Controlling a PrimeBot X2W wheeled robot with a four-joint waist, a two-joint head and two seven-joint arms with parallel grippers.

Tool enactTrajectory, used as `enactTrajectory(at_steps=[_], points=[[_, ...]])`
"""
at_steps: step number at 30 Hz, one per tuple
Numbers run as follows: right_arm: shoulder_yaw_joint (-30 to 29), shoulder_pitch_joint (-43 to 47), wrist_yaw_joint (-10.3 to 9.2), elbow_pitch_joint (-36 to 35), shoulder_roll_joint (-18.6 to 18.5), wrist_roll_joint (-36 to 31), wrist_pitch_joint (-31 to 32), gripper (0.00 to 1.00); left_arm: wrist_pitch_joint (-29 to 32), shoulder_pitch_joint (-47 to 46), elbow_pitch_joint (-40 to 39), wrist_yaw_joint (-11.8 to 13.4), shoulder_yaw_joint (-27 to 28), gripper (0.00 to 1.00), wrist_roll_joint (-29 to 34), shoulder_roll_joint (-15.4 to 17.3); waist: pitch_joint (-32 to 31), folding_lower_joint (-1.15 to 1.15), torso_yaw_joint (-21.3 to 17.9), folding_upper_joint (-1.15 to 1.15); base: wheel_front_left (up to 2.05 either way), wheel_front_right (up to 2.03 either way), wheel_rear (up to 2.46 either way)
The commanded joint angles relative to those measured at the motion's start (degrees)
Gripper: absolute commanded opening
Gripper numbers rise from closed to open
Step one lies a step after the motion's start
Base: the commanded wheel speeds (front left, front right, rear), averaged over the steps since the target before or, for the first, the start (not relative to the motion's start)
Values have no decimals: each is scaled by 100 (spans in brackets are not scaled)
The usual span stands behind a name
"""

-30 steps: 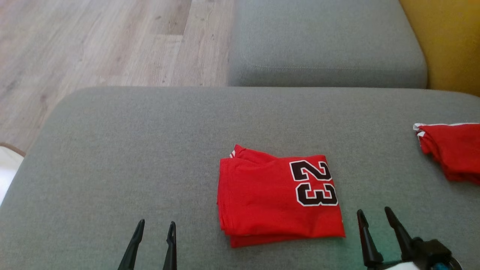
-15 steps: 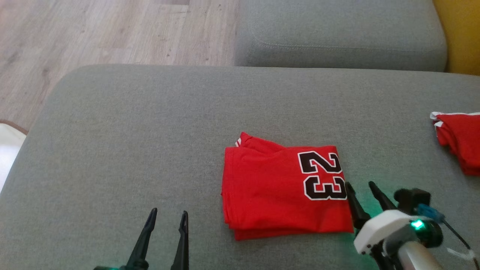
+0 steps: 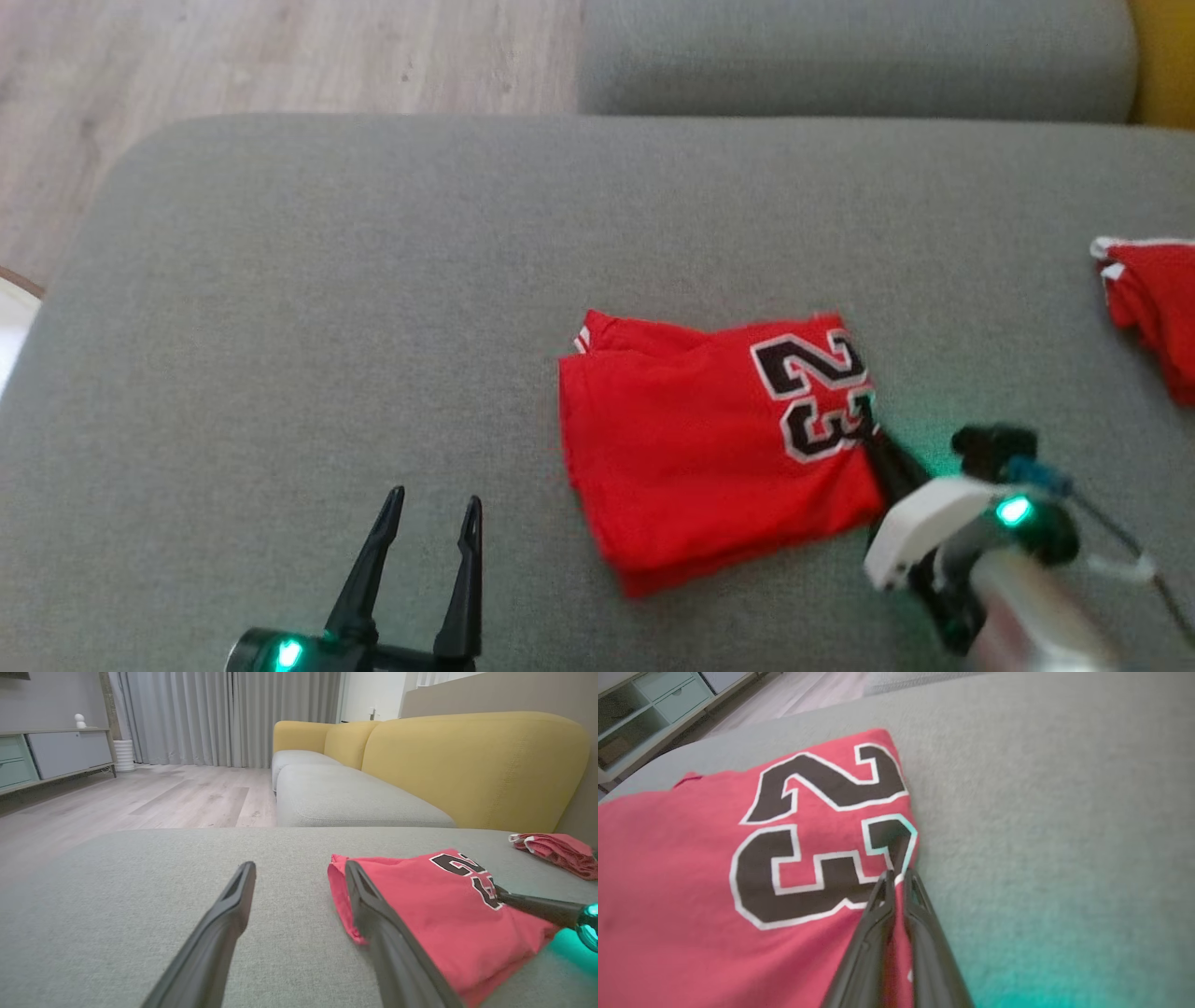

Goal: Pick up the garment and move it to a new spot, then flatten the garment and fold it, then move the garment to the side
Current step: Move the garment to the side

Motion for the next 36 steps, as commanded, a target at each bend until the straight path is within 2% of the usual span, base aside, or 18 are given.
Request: enactTrajectory(at_steps=[1, 9, 15, 22, 26, 27, 28, 33, 36], points=[[33, -418, 36, -63, -235, -71, -101, 0, -55, -275, -217, -49, 154, 100, 12, -69, 222, -1, -187, 0, 0, 0, 0], [-333, -1449, 36, -196, -930, -550, 81, 0, -55, -548, -358, -120, 137, 100, -96, -70, 794, -1, -695, 0, 0, 0, 0], [-955, -1960, 36, -657, -1604, -1061, 535, 0, -55, -811, -496, -59, 223, 100, -173, -70, 1135, -1, -975, 0, 0, 0, 0], [-2118, -2051, 36, -1583, -2143, -1561, 1215, 0, -55, -1086, -536, -84, 308, 100, -192, -70, 1434, -1, -1140, 0, 0, 0, 0], [-2914, -1860, 36, -2071, -2183, -1961, 1587, 0, -55, -1160, -532, -84, 307, 100, -269, -70, 1504, -1, -1125, 0, 0, 0, 0], [-3095, -1795, 36, -2198, -2126, -2082, 1663, 73, -55, -1174, -540, -72, 315, 100, -307, -70, 1515, -1, -1120, 0, 0, 0, 0], [-3249, -1725, 36, -2342, -2046, -2232, 1695, 100, -55, -1202, -571, -49, 338, 100, -326, -70, 1519, -1, -1115, 0, 0, 0, 0], [-3435, -1162, 36, -3014, -1312, -2664, 1687, 100, -55, -1238, -667, 157, 485, 100, -365, -70, 1333, -1, -1085, 0, 0, 0, 0], [-3282, -706, 36, -3307, -770, -2565, 1548, 100, -55, -1191, -669, 224, 540, 100, -344, -70, 1116, -1, -1066, 0, 0, 0, 0]])
